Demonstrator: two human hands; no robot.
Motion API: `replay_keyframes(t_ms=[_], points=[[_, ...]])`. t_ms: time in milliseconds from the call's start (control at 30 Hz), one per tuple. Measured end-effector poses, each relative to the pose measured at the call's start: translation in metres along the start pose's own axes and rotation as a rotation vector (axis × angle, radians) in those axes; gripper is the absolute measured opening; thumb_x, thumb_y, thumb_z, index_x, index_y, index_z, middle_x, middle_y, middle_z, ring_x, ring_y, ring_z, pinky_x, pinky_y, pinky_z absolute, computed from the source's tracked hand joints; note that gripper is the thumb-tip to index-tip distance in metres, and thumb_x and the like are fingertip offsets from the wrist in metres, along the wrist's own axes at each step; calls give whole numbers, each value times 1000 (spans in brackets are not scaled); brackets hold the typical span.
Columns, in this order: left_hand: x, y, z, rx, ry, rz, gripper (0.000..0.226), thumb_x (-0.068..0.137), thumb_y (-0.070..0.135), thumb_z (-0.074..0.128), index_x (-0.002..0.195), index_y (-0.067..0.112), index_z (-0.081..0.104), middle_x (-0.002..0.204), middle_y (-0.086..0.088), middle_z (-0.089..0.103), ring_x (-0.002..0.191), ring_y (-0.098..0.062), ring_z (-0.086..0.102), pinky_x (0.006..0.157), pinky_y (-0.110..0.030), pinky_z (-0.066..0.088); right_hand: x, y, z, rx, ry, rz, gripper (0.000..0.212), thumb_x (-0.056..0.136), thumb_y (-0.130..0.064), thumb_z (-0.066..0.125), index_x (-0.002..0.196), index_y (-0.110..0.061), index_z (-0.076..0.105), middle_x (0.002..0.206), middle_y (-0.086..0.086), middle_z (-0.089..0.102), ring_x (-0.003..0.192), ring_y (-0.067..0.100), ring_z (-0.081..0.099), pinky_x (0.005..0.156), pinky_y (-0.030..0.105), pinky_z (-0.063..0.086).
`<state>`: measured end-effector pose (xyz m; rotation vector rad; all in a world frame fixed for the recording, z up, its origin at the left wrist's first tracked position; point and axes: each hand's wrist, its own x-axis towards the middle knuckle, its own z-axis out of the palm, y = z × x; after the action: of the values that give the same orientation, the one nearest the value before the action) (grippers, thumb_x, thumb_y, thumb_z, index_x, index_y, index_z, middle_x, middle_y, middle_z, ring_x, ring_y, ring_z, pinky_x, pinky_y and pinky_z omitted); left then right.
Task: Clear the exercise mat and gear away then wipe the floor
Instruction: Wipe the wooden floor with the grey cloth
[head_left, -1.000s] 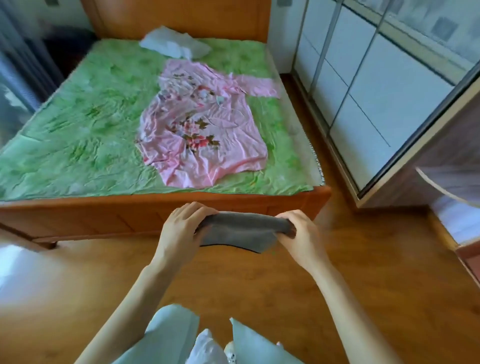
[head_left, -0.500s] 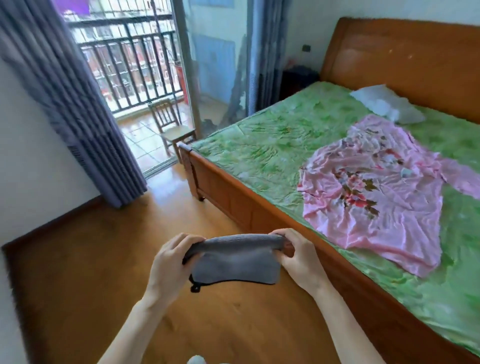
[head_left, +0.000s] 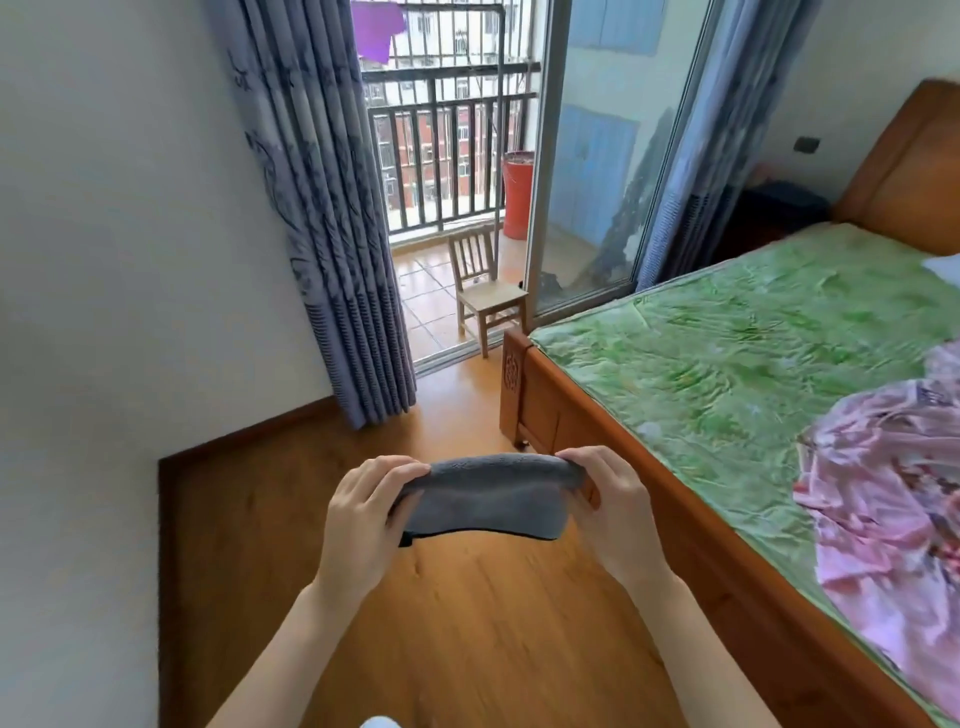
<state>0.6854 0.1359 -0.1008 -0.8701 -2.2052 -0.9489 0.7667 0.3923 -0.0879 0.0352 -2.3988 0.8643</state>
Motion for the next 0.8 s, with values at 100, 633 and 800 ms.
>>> replay_keyframes(t_ms=[100, 633, 800], points=[[25, -35, 9, -5, 12, -14, 21, 90, 35, 51, 108, 25, 56, 102, -3, 68, 98, -12, 56, 85, -28, 51, 35, 5, 28, -80, 13, -30, 37, 72, -4, 78, 105, -13, 65, 100, 2, 67, 91, 20, 62, 81, 35, 53], [183, -198, 134, -72, -43, -203, 31, 78, 18, 70, 106, 27, 60, 99, 0, 68, 93, -14, 63, 81, -32, 56, 260, 120, 126, -116, -136, -44, 37, 66, -4, 81, 98, -14, 68, 93, -1, 67, 83, 13, 62, 81, 11, 41], [247, -237, 165, -15, -36, -220, 21, 78, 15, 70, 99, 15, 69, 97, -2, 69, 90, -17, 65, 77, -36, 58, 344, 156, 150, -104, -176, -88, 36, 67, -4, 80, 99, -14, 66, 93, 0, 66, 85, 15, 61, 82, 10, 40]])
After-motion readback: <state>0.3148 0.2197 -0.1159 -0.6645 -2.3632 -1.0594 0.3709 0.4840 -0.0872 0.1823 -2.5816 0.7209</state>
